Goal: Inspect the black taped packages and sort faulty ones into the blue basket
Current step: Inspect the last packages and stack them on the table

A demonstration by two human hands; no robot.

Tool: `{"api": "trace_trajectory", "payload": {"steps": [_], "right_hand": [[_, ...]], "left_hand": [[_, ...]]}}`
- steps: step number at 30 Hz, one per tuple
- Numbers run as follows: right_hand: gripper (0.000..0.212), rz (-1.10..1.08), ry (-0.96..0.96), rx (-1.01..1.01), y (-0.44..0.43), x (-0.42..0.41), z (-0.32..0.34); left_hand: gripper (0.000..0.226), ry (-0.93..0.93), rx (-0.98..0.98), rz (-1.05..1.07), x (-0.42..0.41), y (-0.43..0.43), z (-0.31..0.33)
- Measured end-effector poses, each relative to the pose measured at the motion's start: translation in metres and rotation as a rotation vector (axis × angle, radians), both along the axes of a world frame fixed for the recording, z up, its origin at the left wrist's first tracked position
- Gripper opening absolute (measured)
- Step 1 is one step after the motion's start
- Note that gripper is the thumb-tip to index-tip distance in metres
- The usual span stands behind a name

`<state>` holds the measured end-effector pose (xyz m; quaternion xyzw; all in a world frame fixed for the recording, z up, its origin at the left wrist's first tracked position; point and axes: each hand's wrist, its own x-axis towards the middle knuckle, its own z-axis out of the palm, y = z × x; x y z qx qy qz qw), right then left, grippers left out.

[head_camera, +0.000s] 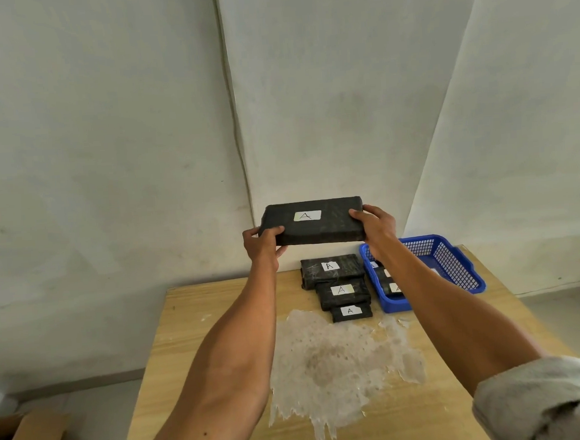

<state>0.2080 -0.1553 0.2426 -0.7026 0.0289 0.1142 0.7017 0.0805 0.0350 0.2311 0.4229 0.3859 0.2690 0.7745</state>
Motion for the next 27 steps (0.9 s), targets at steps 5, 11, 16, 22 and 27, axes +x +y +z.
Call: {"api": "trace_trajectory", "payload": {"steps": [5, 11, 16, 22, 27], "right_hand": [[0.054, 0.033, 0.022, -0.092, -0.012, -0.004, -0.010], [0.058, 0.042, -0.040, -0.272, -0.018, -0.008, -0.032], [0.070, 0.175, -0.146, -0.455, -0.017, -0.022, -0.037], [0.099, 0.399, -0.193, -0.610, 0.005, -0.036, -0.054], [0.113, 0.552, -0.255, -0.736, 0.034, -0.045, -0.079]], "left_hand": [[0.054, 0.209, 0.160, -0.051, 0.000, 0.008, -0.021], [0.058, 0.318, 0.310, -0.122, -0.006, 0.000, -0.035], [0.057, 0.368, 0.367, -0.110, -0.014, 0.000, -0.047], [0.058, 0.494, 0.443, -0.125, -0.029, 0.022, -0.072], [0.062, 0.585, 0.436, -0.172, -0.047, 0.054, -0.099]]}}
